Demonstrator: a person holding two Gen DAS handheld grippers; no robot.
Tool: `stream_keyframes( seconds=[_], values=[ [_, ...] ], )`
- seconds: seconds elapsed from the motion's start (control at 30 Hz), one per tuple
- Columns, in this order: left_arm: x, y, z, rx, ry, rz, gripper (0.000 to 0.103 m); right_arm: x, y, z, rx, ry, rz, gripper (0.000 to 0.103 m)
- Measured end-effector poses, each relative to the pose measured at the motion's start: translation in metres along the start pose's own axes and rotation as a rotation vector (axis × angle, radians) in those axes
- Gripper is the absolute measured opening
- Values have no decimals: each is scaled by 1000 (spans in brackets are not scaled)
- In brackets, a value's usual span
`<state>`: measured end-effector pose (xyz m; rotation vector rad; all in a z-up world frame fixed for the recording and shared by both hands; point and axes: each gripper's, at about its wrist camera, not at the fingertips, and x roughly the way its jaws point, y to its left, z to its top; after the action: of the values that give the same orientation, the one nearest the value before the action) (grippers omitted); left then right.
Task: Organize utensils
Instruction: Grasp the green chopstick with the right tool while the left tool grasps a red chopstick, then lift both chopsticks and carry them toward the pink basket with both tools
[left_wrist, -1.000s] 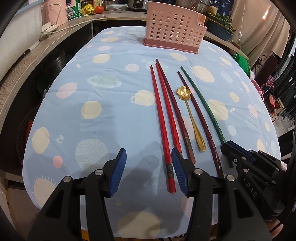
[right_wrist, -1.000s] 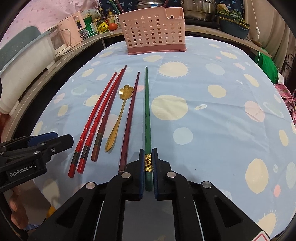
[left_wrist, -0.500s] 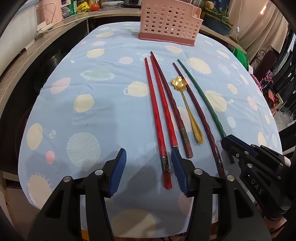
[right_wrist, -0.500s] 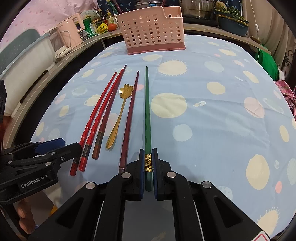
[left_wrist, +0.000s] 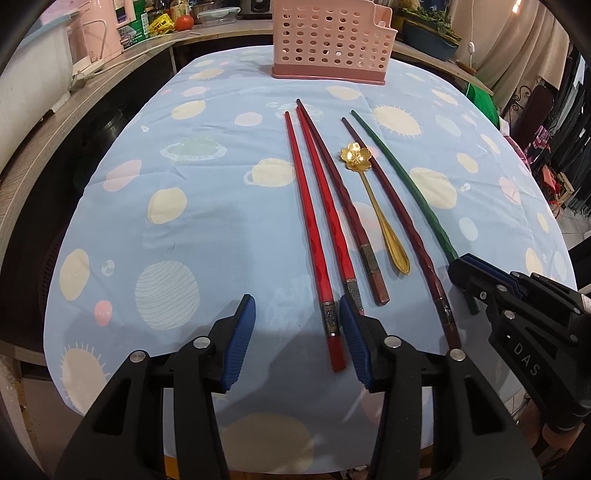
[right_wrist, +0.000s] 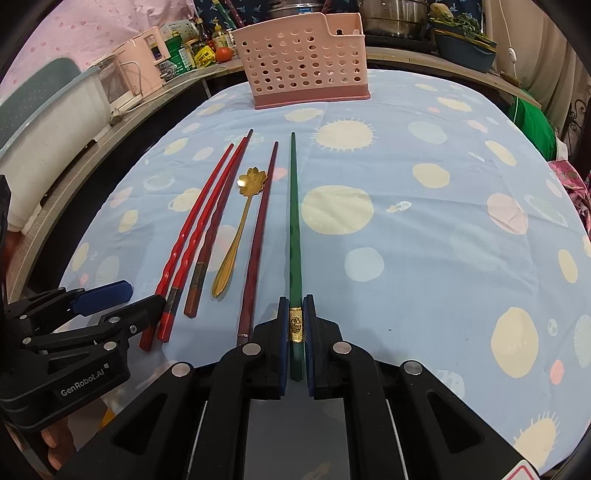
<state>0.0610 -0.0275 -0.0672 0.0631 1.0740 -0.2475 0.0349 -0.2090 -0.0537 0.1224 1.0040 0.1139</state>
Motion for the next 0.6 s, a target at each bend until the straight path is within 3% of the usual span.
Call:
stream_keyframes(
  seconds=[0.17, 0.37, 0.6],
  values=[
    [-2, -1, -2, 5, -4, -3, 31, 0, 0, 0, 1, 0, 1, 7],
    [-2, -1, -4, 9, -3, -12, 7, 0, 0, 0, 0, 0, 0, 7],
    [-3, 0, -1, 0, 2, -21, 7, 0, 0, 0, 3, 2, 3, 7]
  ],
)
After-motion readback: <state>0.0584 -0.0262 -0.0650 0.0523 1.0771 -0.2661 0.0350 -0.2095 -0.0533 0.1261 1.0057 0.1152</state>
